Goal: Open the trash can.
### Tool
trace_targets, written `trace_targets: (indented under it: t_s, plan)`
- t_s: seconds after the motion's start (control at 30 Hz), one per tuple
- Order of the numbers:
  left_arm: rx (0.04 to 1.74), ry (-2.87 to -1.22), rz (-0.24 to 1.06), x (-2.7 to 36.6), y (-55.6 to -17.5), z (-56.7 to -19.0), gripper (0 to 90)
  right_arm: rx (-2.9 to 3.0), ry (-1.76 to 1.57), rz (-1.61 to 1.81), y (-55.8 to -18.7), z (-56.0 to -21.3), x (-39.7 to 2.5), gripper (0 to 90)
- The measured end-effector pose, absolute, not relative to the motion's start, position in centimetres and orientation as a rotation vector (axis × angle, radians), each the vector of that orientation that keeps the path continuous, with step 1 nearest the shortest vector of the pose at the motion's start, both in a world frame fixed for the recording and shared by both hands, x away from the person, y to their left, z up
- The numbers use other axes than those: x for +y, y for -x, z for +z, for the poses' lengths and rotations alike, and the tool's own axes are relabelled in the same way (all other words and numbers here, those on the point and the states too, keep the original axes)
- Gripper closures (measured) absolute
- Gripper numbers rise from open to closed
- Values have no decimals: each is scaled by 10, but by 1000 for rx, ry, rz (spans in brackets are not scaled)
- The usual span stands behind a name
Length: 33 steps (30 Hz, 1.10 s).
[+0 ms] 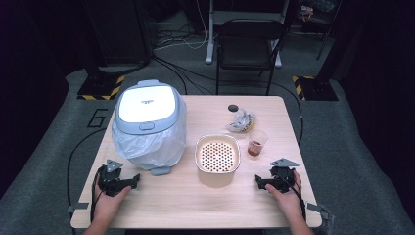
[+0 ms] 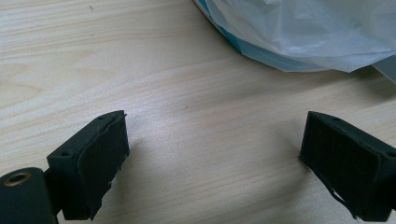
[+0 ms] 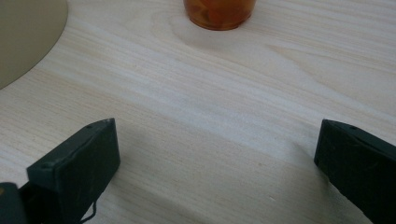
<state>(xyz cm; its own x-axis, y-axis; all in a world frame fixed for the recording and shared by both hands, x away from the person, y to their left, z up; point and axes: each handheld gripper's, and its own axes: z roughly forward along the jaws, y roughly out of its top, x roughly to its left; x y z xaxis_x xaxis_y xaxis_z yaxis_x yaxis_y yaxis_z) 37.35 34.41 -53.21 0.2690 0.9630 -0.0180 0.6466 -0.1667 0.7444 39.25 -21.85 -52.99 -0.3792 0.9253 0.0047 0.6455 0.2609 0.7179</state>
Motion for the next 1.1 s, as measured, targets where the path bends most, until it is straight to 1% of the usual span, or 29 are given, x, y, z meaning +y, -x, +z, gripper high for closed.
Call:
trace_targets:
  t_s: [0.3,0.37,0.47,0.63,0.7,0.83,0.9,0.93,0.97,1.0,1.1]
  plan:
    - [1456,-1891,629,340,-371,-532,78,2118,-1426,900,-392,-530,-218,0]
    - [1457,-1894,634,339,-371,-532,91,2118,-1425,901,-392,-530,-218,0]
    - [1445,-1892,641,340,-369,-531,144,2121,-1420,898,-393,-530,-219,0]
    - [1444,-1881,640,339,-368,-531,169,2125,-1415,896,-393,-530,-219,0]
    - [1445,-1872,652,338,-367,-531,205,2125,-1416,896,-393,-530,-219,0]
    - [1439,-1874,657,338,-367,-531,235,2125,-1416,896,-393,-530,-219,0]
    - [1443,-1868,658,338,-365,-530,292,2125,-1415,896,-393,-530,-219,0]
    - [1460,-1850,636,338,-364,-528,321,2124,-1416,896,-393,-530,-219,0]
    - [1460,-1850,636,338,-364,-528,343,2124,-1416,896,-393,-530,-219,0]
    - [1458,-1861,636,338,-363,-527,343,2124,-1415,896,-393,-530,-219,0]
    - [1445,-1853,587,335,-359,-522,417,2124,-1415,896,-393,-530,-219,0]
